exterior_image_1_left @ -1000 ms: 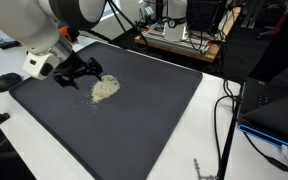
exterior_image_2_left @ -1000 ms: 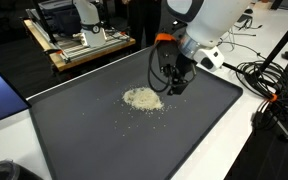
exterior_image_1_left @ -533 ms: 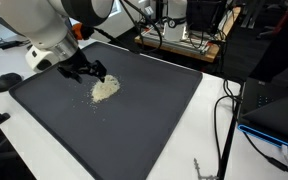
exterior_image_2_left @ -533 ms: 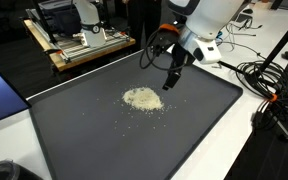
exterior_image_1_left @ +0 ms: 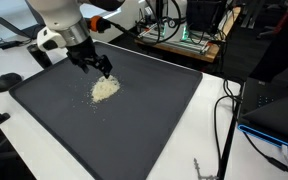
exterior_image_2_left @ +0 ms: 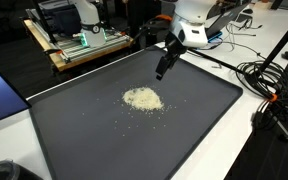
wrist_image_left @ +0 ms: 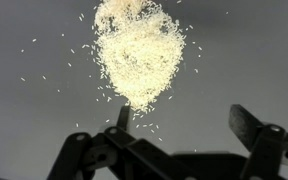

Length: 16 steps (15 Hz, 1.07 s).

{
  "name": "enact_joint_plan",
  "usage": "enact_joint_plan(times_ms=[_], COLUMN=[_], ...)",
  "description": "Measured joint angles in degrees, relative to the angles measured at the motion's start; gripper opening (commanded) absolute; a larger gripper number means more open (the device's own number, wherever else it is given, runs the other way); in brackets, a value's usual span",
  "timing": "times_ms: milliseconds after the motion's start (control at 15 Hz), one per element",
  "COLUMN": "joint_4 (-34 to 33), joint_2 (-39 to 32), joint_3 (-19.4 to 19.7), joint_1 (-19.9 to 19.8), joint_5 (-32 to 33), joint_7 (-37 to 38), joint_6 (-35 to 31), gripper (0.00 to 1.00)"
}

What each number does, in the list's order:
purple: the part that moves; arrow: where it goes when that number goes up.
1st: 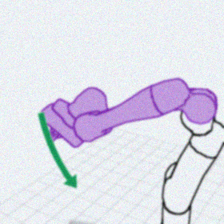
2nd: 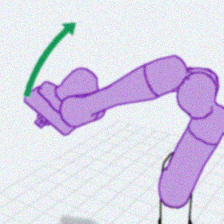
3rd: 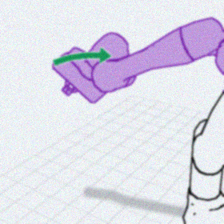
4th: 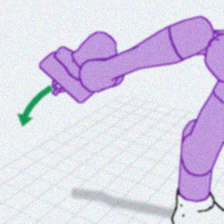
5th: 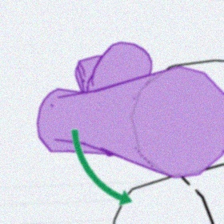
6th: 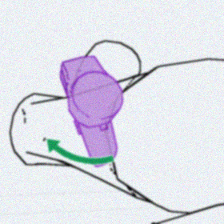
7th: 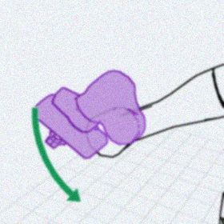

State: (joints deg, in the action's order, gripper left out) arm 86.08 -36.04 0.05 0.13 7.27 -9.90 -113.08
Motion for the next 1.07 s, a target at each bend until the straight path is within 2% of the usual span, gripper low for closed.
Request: enact_joint_plan(times_ms=[267, 733, 933, 1067], joint_4=[11.32, 32.68, 37.93, 39.53], joint_2=[6.33, 12.97, 13.21, 13.21], joint_3=[0.22, 1.2, 1.65, 2.04], joint_1=[-0.25, -2.19, -3.15, -3.41], joint_5=[-0.06, -0.07, -0.06, -0.02], joint_7=[4.06, 4.25, 3.94, 3.3], joint_6=[-10.48, -35.04, -42.61, -45.1], gripper=[1.0, 1.0, 1.0, 1.0])
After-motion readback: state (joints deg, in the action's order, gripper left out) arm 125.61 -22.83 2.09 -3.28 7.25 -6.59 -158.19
